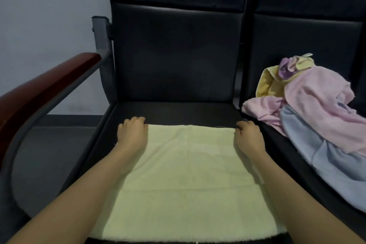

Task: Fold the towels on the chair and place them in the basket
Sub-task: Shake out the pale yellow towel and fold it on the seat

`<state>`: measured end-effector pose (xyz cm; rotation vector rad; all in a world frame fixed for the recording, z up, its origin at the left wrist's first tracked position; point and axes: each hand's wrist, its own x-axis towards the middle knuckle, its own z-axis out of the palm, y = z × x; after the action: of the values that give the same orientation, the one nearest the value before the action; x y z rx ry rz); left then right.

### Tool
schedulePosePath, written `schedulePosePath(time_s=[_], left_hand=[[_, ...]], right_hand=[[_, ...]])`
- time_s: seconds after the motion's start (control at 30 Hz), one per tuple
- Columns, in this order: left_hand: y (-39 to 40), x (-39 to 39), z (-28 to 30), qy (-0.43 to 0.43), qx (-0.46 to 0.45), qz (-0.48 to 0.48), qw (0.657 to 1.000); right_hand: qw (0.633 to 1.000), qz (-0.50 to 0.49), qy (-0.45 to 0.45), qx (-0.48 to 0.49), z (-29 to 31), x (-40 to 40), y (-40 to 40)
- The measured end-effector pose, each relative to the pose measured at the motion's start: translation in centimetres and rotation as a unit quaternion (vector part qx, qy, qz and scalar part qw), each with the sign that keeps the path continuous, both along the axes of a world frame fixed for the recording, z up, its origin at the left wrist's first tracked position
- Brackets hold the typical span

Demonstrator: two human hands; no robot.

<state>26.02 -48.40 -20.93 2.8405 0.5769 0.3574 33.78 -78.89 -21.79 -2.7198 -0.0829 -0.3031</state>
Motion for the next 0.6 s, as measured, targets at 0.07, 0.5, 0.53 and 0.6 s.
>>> schedulePosePath(time_s=[0.07, 0.5, 0.53, 0.6], left_hand=[[0.4, 0.9, -0.5, 0.005, 0.006, 0.000, 1.000], [0.5, -0.7, 1.1, -0.167, 0.015, -0.038, 0.985], [0.5, -1.0, 1.3, -0.175, 0.002, -0.037, 0.984], [0.5, -1.4, 1.7, -0.187, -0.087, -0.024, 0.978]], right_hand=[[0.999, -0.018, 0.009, -0.026, -0.5, 0.8, 0.1], [0.986, -0.012, -0.076, 0.146, 1.4, -1.1, -0.1], [0.984, -0.009, -0.079, 0.157, 1.6, -1.3, -0.1], [0.977, 0.009, -0.072, 0.202, 1.7, -1.5, -0.1]])
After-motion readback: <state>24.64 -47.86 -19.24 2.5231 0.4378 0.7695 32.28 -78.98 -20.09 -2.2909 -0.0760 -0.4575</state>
